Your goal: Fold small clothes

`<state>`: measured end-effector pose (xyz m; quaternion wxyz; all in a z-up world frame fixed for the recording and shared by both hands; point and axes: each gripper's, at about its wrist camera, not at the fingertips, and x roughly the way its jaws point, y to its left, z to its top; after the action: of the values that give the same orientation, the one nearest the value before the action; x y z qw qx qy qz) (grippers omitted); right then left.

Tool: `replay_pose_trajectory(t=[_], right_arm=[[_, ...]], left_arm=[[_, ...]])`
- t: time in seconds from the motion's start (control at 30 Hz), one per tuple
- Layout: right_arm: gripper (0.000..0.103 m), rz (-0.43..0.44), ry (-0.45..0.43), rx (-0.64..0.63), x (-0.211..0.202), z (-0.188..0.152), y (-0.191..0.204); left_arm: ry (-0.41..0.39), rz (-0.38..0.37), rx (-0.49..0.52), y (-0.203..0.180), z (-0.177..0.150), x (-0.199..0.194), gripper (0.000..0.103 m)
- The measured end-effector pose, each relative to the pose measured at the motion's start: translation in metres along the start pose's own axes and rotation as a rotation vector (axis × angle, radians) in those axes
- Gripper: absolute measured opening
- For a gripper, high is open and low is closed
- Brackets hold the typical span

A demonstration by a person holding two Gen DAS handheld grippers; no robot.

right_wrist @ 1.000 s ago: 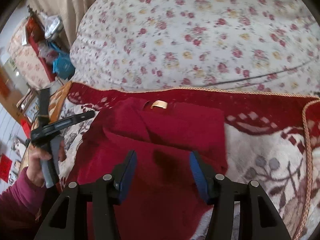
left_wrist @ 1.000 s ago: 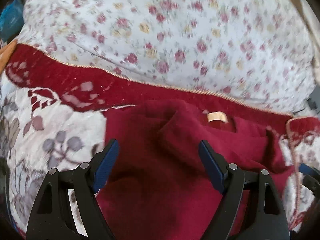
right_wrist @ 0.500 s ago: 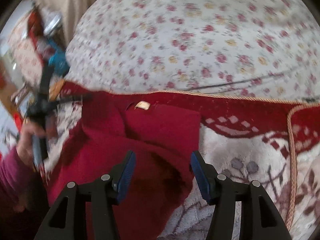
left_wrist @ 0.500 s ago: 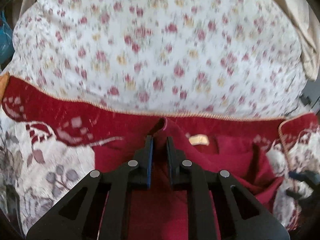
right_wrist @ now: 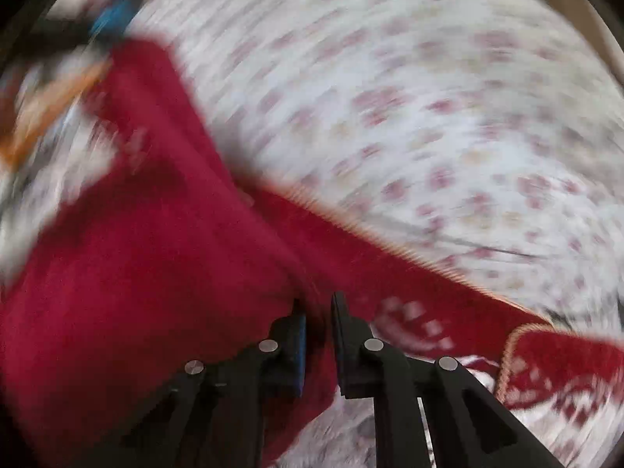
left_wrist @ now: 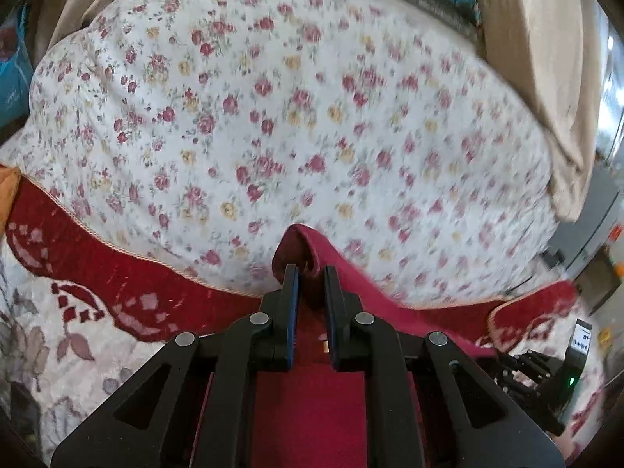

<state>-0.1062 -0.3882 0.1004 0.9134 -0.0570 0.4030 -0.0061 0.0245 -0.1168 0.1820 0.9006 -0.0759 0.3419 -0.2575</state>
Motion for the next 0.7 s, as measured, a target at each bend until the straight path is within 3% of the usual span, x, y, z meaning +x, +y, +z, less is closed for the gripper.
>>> replay_pose_trajectory(t=[0.07, 0.13, 0.2, 0.27, 0.33, 0.37, 0.43, 0.47, 0.5, 0.57, 0.7], right_arm=[[0.011, -0.044, -0.067, 0.077, -0.016, 0.003, -0.009], [0.011, -0.048, -0.078, 0.043, -0.021, -0.006, 0.003], [0.011, -0.010, 0.019, -0.054, -0.008, -0.027, 0.026], [0.012, 0.058, 0.185, -0.111, 0.012, -0.054, 0.039], [0.015, 0.132, 0.243, -0.102, 0.011, -0.072, 0.040], [0.017, 0.144, 0.228, -0.076, 0.004, -0.076, 0.035], [0.021, 0.218, 0.218, 0.057, -0.011, -0.075, 0.014], [0.031, 0.269, 0.196, 0.145, -0.017, -0.073, 0.001], [0.048, 0.318, 0.161, 0.242, -0.022, -0.069, -0.014], [0.068, 0.329, 0.127, 0.368, -0.018, -0.062, -0.033], [0.070, 0.242, 0.173, 0.563, 0.029, -0.051, -0.061]], left_arm=[[0.024, 0.015, 0.015, 0.004, -0.016, 0.001, 0.011], [0.064, 0.062, 0.033, 0.012, -0.040, 0.010, 0.011], [0.179, 0.103, 0.015, 0.030, -0.078, 0.032, 0.011], [0.274, 0.110, -0.046, 0.050, -0.109, 0.049, 0.011], [0.308, 0.129, -0.079, 0.066, -0.129, 0.055, 0.011], [0.308, 0.121, -0.093, 0.070, -0.133, 0.053, 0.011], [0.301, 0.092, -0.130, 0.074, -0.133, 0.049, 0.011], [0.297, 0.090, -0.131, 0.073, -0.131, 0.047, 0.011], [0.288, 0.091, -0.121, 0.069, -0.129, 0.045, 0.011], [0.271, 0.096, -0.091, 0.061, -0.126, 0.041, 0.011], [0.275, 0.102, -0.083, 0.061, -0.125, 0.041, 0.011]])
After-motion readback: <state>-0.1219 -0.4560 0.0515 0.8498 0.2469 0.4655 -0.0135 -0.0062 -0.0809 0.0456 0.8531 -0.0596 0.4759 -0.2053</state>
